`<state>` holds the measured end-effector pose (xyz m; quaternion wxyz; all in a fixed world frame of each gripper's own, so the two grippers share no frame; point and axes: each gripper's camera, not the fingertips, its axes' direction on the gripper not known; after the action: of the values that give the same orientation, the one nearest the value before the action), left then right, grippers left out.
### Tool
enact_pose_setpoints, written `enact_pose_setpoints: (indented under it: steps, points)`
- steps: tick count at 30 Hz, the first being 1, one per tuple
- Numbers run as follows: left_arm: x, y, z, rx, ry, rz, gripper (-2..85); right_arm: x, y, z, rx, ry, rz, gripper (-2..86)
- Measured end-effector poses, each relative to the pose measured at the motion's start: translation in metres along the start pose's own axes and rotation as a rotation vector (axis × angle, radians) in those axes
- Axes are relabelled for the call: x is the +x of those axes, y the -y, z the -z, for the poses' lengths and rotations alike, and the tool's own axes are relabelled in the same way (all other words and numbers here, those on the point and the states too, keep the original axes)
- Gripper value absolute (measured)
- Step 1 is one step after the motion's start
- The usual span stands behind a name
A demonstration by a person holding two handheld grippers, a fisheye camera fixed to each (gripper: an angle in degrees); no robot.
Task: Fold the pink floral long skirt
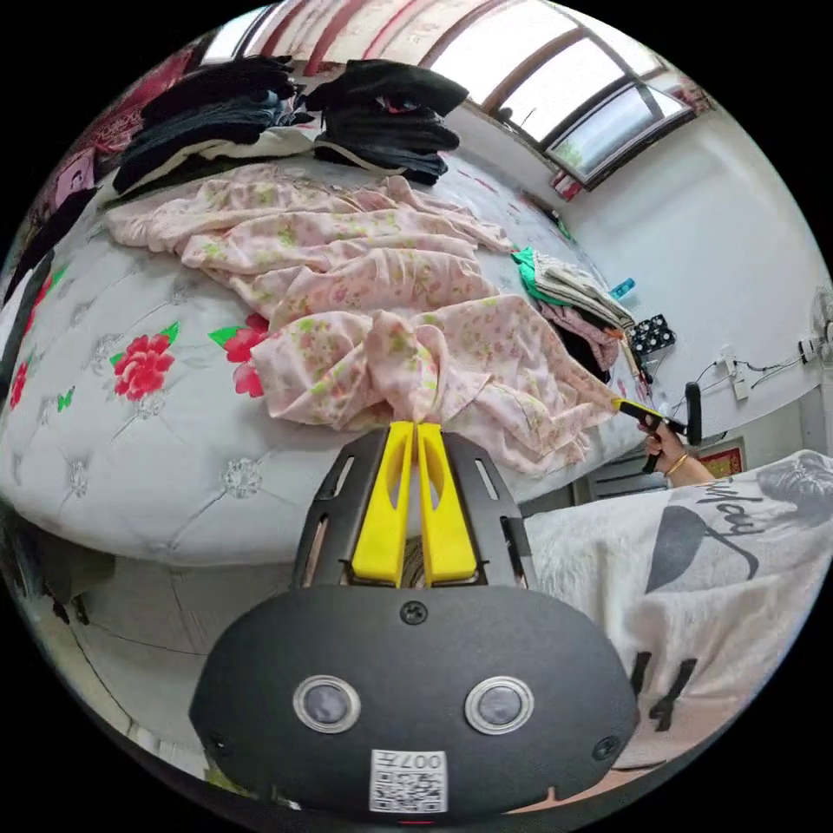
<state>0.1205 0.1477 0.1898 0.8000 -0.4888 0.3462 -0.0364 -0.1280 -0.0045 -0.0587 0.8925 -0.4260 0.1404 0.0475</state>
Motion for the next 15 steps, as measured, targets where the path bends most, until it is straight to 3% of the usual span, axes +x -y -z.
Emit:
enact_pose_setpoints:
  steps: [4, 7, 9, 13, 15]
  points:
    - [-0.056, -0.11, 0.124, 0.215, -0.167, 0.299, -1.0, 0.048, -0.039, 0.065, 0.036, 0.216, -0.085, -0.2]
    - [-0.07, -0.159, 0.17, 0.298, -0.192, 0.4, -1.0, 0.073, -0.053, 0.072, -0.048, 0.522, -0.168, -0.2]
    - [-0.088, -0.182, 0.198, 0.39, -0.151, 0.507, -1.0, 0.078, -0.052, 0.065, -0.07, 0.622, -0.221, -0.2]
    - [-0.138, -0.149, 0.202, 0.542, -0.277, 0.544, -1.0, 0.059, -0.004, 0.028, -0.029, 0.81, -0.25, -0.3]
    - [-0.174, -0.079, 0.197, 0.582, -0.378, 0.526, -1.0, 0.033, 0.038, 0.011, -0.017, 0.85, -0.232, -0.3]
